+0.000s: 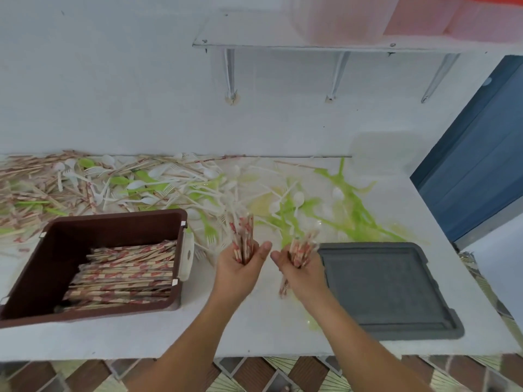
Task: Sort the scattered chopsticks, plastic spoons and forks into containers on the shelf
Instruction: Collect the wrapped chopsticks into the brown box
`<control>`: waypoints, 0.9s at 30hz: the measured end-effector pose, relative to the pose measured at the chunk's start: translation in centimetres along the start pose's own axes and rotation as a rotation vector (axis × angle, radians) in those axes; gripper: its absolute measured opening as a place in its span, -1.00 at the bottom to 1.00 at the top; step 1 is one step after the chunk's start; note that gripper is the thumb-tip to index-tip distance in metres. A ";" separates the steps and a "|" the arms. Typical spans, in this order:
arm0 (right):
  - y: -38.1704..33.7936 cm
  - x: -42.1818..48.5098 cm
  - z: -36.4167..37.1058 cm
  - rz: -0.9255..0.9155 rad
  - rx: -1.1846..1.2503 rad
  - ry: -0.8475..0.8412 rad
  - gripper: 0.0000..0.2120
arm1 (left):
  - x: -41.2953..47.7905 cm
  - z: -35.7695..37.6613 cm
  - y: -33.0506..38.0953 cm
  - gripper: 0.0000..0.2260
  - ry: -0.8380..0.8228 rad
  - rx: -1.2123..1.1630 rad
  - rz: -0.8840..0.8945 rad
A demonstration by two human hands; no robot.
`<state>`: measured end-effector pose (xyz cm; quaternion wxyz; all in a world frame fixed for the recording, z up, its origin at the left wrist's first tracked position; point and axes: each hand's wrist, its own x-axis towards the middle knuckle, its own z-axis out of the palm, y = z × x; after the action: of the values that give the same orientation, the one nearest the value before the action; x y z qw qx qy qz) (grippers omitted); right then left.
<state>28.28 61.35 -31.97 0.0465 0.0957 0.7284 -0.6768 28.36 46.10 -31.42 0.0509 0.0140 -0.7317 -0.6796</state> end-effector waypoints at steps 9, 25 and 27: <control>4.1 -0.4 0.9 0.074 -0.147 0.046 -0.64 | -2.6 -0.4 -5.9 -0.54 -0.006 0.112 -0.198; -11.0 0.7 6.8 -0.291 -0.598 -0.205 -0.70 | -1.0 -21.3 10.0 -0.79 0.024 0.583 0.022; -12.6 0.4 10.1 -0.411 -0.936 -0.289 -0.85 | 1.2 -26.3 8.7 -0.93 -0.103 0.757 -0.110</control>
<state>24.70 50.49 -20.55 0.0506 -0.1740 0.9426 -0.2806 30.07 20.50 -20.83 -0.0310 0.0369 -0.9305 -0.3630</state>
